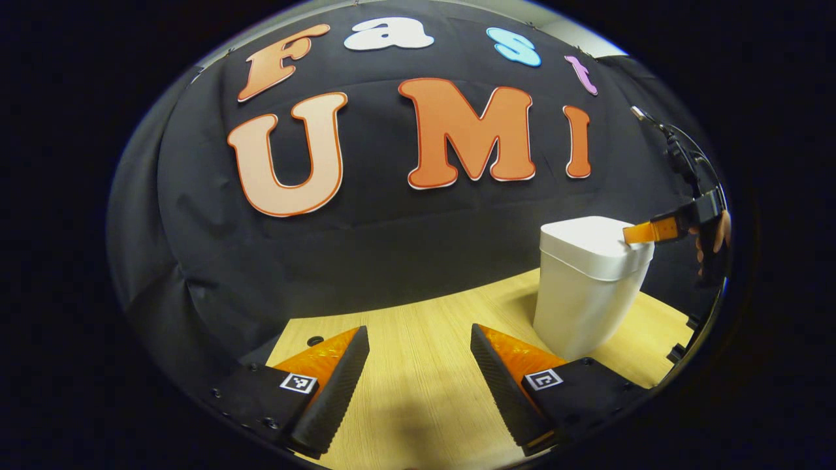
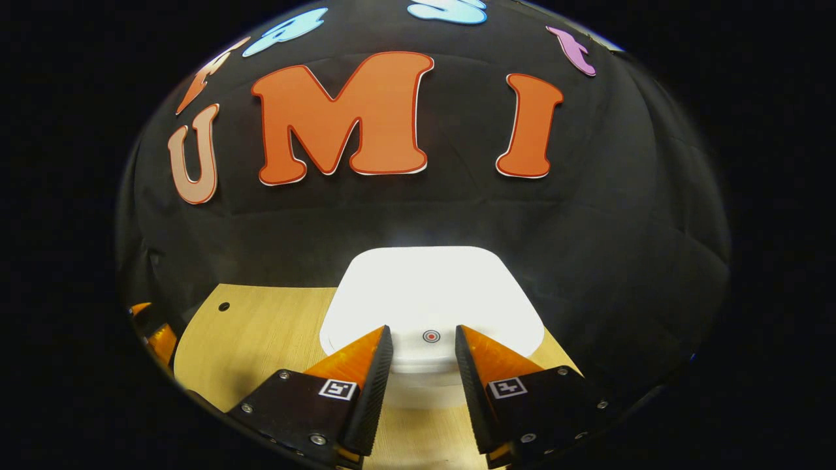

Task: Press the lid of the desktop garbage bin to open it, pick up the crumpled paper on the desktop and throw it into the bin, then pick up the pop can on the desktop and drop it into the bin, and finally close the garbage bin lid.

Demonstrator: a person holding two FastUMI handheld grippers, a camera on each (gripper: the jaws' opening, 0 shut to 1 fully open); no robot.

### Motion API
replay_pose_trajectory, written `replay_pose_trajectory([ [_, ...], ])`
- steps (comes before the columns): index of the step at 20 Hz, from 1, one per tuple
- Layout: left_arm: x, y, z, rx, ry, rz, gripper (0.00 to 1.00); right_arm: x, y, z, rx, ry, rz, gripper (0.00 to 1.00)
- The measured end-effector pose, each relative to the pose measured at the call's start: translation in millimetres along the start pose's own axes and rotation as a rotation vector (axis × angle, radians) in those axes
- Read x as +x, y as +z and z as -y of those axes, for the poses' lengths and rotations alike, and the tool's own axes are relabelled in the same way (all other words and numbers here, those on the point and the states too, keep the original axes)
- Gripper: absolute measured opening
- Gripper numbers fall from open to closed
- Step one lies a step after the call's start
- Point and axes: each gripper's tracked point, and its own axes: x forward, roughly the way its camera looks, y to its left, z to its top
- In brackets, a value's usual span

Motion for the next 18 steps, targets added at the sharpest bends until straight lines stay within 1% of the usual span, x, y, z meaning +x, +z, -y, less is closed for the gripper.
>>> replay_pose_trajectory([
  [4, 1, 14, -3, 0.015, 0.008, 0.042, 0.99, -6, -3, -14, -0.015, 0.017, 0.025, 0.59],
  [6, 3, 15, -4, 0.001, 0.012, 0.055, 1.00, -11, -11, -26, -0.037, 0.033, 0.030, 0.63],
  [7, 3, 15, -5, -0.006, 0.017, 0.057, 0.99, -14, -11, -33, -0.046, 0.044, 0.043, 0.68],
  [10, 1, 17, -8, -0.009, 0.027, 0.067, 0.99, -23, -3, -46, -0.070, 0.056, 0.121, 0.74],
  [11, 0, 18, -12, -0.012, 0.033, 0.079, 0.96, -24, -2, -50, -0.076, 0.056, 0.143, 0.75],
  [12, 0, 20, -13, -0.017, 0.038, 0.092, 1.00, -25, 0, -54, -0.083, 0.055, 0.157, 0.75],
  [14, -2, 23, -15, -0.023, 0.045, 0.104, 0.99, -27, 1, -55, -0.100, 0.057, 0.184, 0.76],
  [18, -4, 25, -23, -0.033, 0.068, 0.124, 0.99, -27, -1, -77, -0.110, 0.080, 0.229, 0.76],
])
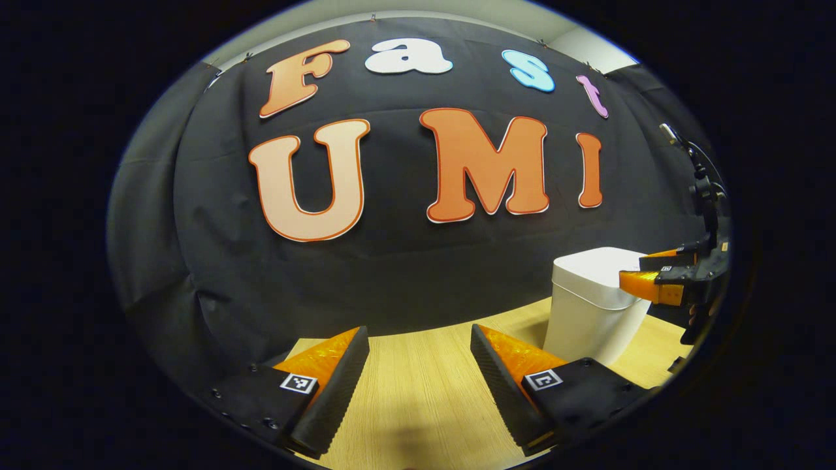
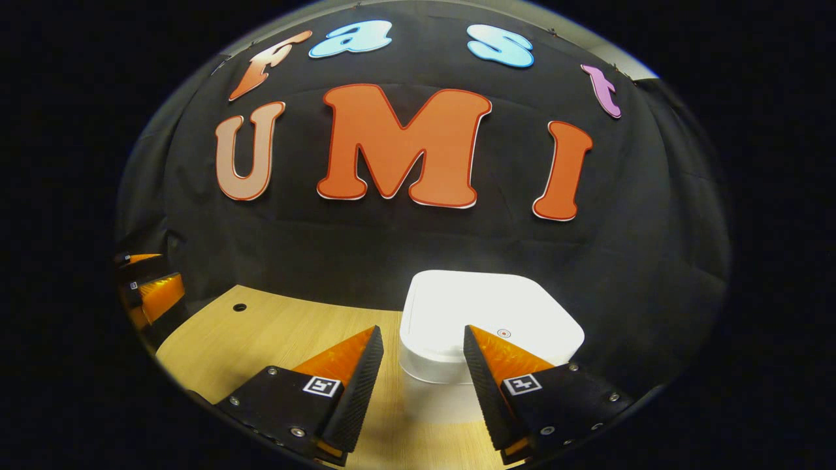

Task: Press the lid of the desktop garbage bin to open it, pick up the crumpled paper on the desktop and throw it into the bin, then pick up the pop can on the desktop and drop it into the bin, and finally close the garbage bin lid.

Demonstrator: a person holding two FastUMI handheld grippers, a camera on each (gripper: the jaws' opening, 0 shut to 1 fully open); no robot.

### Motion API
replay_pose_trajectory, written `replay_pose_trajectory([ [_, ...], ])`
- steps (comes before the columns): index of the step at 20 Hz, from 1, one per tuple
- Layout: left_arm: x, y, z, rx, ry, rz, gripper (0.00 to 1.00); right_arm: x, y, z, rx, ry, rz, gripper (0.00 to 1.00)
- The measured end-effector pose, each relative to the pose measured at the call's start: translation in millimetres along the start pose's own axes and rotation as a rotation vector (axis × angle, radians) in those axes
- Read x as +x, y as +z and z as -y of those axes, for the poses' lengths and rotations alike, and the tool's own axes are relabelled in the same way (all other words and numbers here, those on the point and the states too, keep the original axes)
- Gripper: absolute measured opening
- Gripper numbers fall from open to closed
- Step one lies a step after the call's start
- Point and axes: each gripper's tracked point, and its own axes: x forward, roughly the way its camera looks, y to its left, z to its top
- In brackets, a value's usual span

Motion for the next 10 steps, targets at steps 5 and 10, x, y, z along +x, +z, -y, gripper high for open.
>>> replay_pose_trajectory([
  [5, -2, -1, -11, -0.007, 0.028, 0.015, 0.99, -4, -5, -29, -0.058, 0.065, 0.020, 0.76],
  [10, -8, -3, -11, -0.039, 0.026, 0.026, 0.99, -8, -4, -55, -0.079, 0.120, 0.052, 0.78],
])
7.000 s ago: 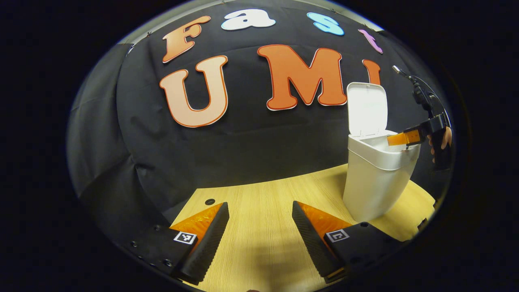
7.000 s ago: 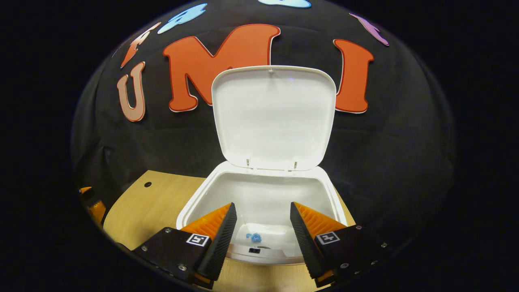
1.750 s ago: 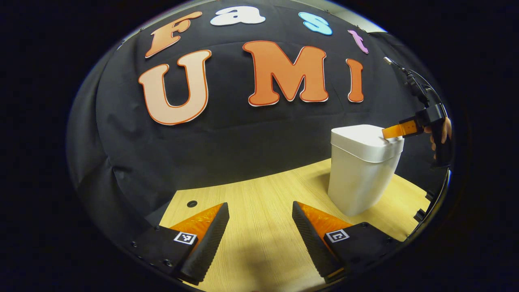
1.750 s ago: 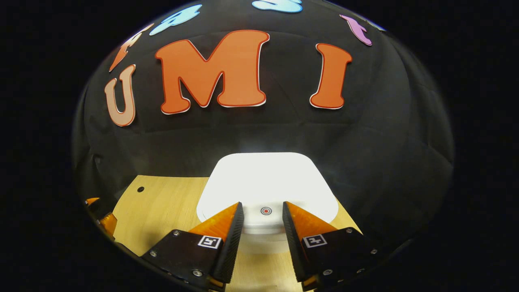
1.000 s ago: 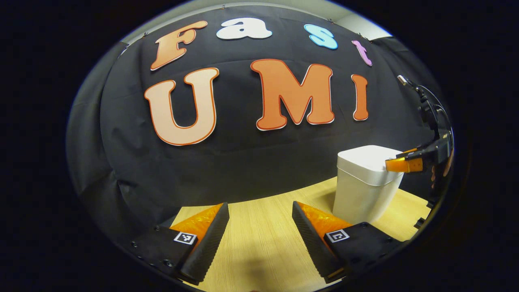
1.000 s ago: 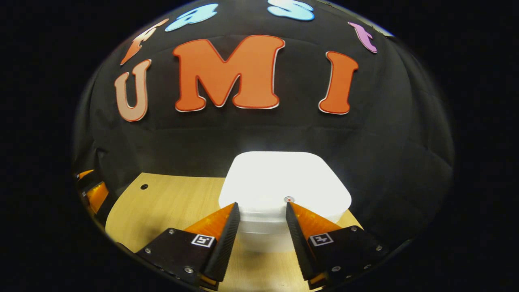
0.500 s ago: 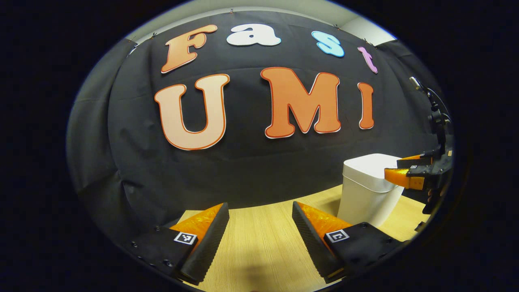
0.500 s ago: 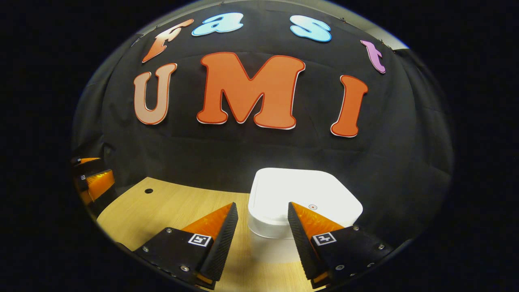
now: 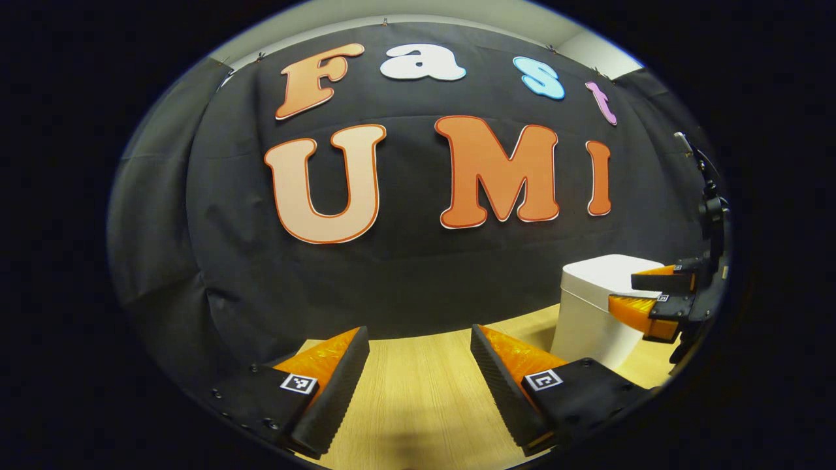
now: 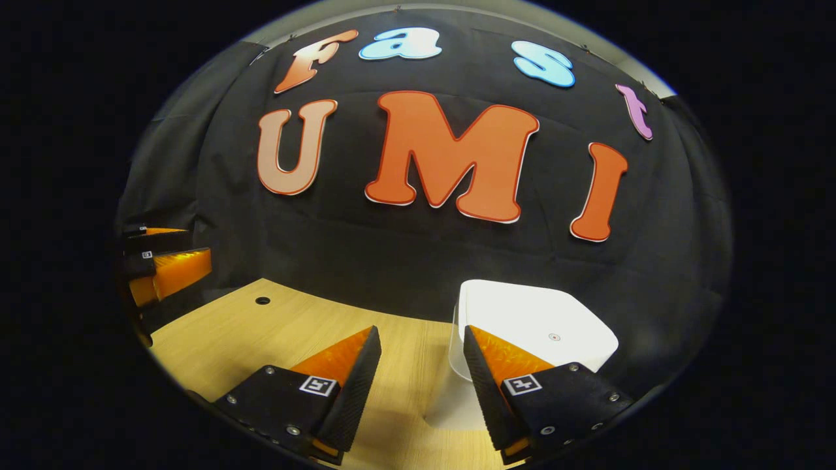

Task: Press the lid of the desktop garbage bin to open it, pick up the crumpled paper on the desktop and throw it into the bin, then pick up the pop can on the desktop and drop it into the bin, and finally close the garbage bin lid.

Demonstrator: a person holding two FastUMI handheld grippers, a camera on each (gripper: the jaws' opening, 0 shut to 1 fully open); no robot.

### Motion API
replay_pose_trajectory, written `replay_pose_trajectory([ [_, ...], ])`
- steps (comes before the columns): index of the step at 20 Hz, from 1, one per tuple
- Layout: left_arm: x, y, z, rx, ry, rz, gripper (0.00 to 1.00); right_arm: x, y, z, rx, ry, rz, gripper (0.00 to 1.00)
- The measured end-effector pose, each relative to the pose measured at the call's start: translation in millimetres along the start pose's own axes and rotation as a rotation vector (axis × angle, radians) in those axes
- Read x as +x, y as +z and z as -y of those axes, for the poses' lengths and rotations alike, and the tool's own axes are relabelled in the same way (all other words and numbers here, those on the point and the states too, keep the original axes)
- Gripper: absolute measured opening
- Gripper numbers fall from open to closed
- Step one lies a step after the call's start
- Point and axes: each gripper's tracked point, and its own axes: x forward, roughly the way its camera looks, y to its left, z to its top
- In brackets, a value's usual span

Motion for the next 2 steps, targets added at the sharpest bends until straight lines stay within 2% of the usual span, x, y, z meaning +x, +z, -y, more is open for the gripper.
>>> replay_pose_trajectory([
  [2, -1.0, -2.7, -0.3, -0.015, 0.002, -0.005, 0.99, 0.1, -3.9, -7.6, 0.017, 0.009, -0.005, 0.78],
])
